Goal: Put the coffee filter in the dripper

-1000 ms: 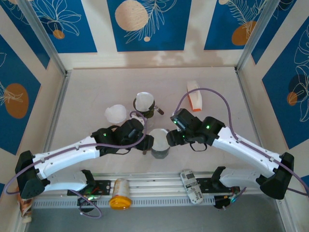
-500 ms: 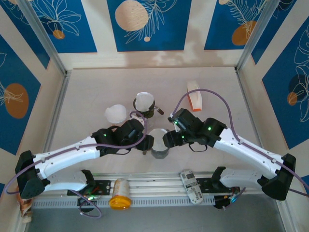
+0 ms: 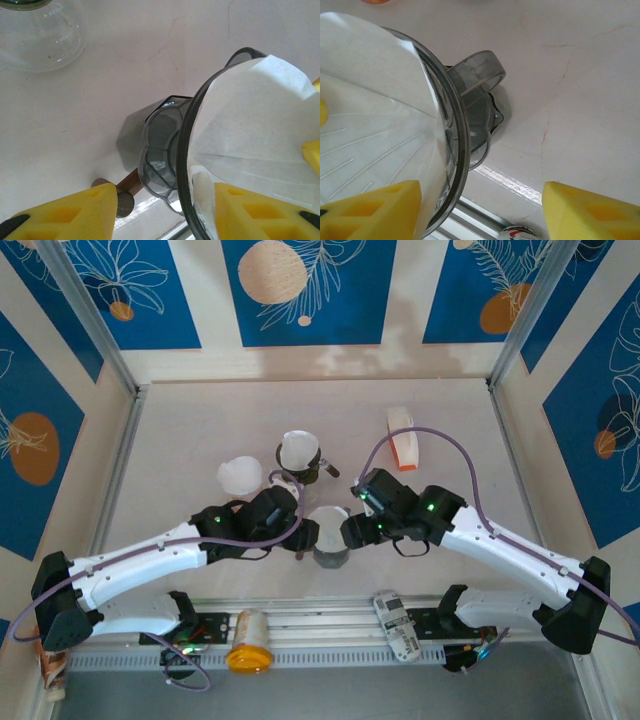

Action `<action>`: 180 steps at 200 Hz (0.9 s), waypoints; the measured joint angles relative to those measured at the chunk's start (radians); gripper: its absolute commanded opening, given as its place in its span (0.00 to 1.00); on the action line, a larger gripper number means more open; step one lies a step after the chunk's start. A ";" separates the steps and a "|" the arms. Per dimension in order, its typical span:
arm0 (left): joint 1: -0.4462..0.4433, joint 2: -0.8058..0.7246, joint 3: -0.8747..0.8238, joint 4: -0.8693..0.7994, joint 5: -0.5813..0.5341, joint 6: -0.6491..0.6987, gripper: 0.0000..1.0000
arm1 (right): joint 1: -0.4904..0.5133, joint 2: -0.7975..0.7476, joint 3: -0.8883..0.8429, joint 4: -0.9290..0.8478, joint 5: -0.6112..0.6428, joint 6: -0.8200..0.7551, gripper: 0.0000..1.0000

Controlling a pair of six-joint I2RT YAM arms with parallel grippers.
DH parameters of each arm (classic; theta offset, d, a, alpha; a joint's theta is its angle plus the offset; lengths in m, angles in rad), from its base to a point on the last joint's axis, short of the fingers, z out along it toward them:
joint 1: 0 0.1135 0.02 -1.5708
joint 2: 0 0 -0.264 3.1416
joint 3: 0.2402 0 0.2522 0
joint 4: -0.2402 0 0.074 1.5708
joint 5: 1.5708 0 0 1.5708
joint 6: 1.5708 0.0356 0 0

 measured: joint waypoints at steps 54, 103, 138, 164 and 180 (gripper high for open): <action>0.000 0.000 0.000 0.000 0.000 0.000 0.52 | -0.023 0.125 0.101 0.027 -0.003 -0.053 0.68; 0.000 0.000 0.000 -0.001 0.000 0.000 0.53 | -0.061 0.211 0.138 0.054 0.001 -0.076 0.68; 0.000 0.005 0.000 0.001 0.004 0.000 0.53 | -0.084 0.222 0.163 0.057 0.006 -0.075 0.67; 0.000 0.008 0.000 0.003 0.008 0.000 0.53 | -0.087 0.232 0.166 0.059 0.006 -0.074 0.67; 0.000 0.009 0.000 0.004 0.011 0.000 0.53 | -0.087 0.232 0.166 0.063 0.005 -0.074 0.68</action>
